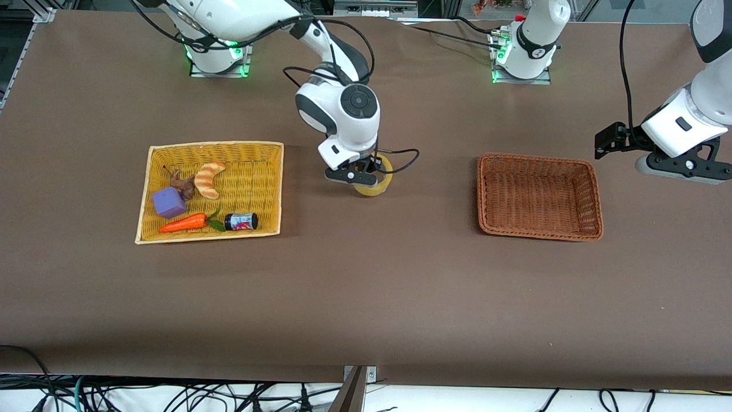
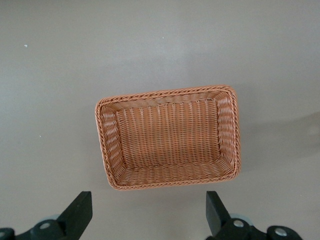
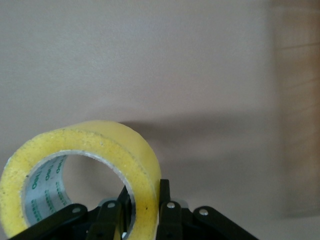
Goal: Transfer tape with both arms
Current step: 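Carry the tape with the right gripper while the left gripper approaches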
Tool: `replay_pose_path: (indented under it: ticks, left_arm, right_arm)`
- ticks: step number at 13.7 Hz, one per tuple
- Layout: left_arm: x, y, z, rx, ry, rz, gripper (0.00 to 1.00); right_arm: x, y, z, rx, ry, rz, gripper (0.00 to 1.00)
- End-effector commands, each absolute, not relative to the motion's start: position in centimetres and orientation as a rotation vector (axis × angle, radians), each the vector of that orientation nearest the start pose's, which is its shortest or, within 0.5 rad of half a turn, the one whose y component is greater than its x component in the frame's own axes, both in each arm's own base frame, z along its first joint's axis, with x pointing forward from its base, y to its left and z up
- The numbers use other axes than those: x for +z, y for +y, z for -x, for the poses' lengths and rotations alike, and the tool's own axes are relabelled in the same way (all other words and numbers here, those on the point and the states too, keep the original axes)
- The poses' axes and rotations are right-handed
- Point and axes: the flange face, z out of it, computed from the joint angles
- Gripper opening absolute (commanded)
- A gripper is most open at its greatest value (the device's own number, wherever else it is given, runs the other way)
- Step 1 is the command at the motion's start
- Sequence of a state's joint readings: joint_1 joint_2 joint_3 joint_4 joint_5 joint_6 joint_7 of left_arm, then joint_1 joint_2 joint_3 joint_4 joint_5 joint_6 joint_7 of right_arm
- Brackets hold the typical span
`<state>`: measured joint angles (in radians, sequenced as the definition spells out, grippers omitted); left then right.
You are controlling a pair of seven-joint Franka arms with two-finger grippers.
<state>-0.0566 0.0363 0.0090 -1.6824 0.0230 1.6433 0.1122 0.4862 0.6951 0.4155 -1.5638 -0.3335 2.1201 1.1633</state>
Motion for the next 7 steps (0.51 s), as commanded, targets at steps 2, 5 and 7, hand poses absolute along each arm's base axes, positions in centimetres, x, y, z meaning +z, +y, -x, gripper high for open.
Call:
replay_pose_path:
  ticks: [2, 5, 7]
  left_arm:
    - [55.0, -2.5, -56.9, 0.121, 0.291, 3.112, 1.00]
    - [54.3, -2.8, -57.2, 0.133, 0.288, 3.112, 1.00]
    - [54.0, -3.4, -57.3, 0.137, 0.300, 3.111, 1.00]
  right_arm:
    - [24.2, 51.3, -48.1, 0.027, 0.265, 3.174, 0.00]
    - [22.4, 51.7, -48.1, 0.029, 0.263, 3.141, 0.00]
    - [21.5, 51.9, -48.0, 0.032, 0.259, 3.131, 0.00]
